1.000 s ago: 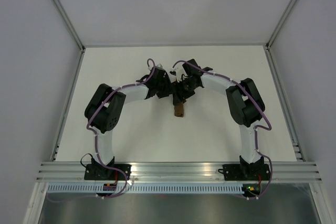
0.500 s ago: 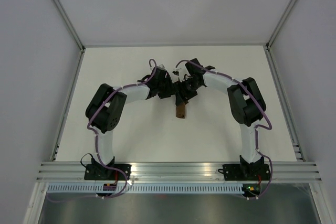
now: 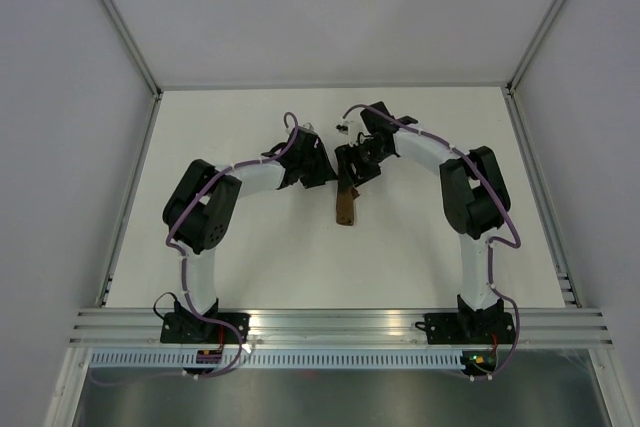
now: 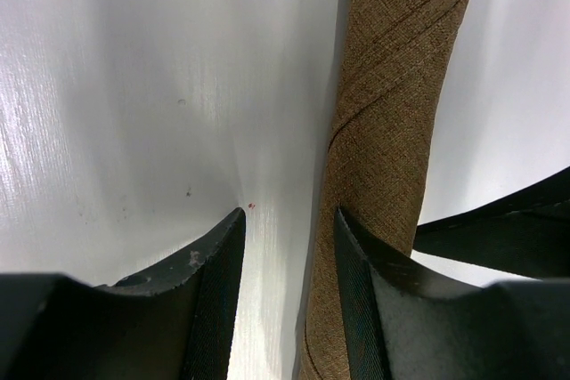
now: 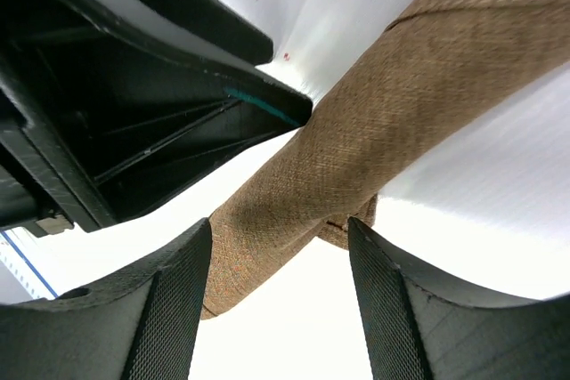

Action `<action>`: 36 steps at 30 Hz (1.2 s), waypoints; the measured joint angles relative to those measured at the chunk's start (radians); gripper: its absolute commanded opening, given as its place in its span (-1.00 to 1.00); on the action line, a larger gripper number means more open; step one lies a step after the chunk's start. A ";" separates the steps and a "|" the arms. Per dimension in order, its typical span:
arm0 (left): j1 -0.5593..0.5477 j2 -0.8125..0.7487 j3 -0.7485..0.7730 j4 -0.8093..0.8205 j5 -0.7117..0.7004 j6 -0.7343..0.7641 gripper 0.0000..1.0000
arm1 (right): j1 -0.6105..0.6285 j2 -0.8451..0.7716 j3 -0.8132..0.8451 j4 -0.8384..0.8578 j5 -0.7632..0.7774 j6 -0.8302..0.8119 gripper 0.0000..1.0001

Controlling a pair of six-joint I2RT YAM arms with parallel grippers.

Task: Fold the napkin, place the utensils inside, and roll it up
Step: Roll the napkin with the utensil

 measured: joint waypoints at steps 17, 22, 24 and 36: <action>0.000 0.000 0.000 0.000 0.008 0.000 -0.02 | -0.050 0.047 0.017 0.004 0.031 0.004 -0.07; 0.000 0.000 0.000 0.000 0.015 0.000 -0.02 | -0.062 0.047 0.015 0.006 0.018 -0.007 0.01; 0.000 0.000 0.000 0.000 0.017 0.000 -0.02 | -0.063 0.047 0.014 0.010 0.014 -0.014 0.02; 0.000 0.000 0.011 -0.011 0.024 0.016 0.01 | -0.079 0.039 0.019 -0.013 -0.013 -0.045 0.33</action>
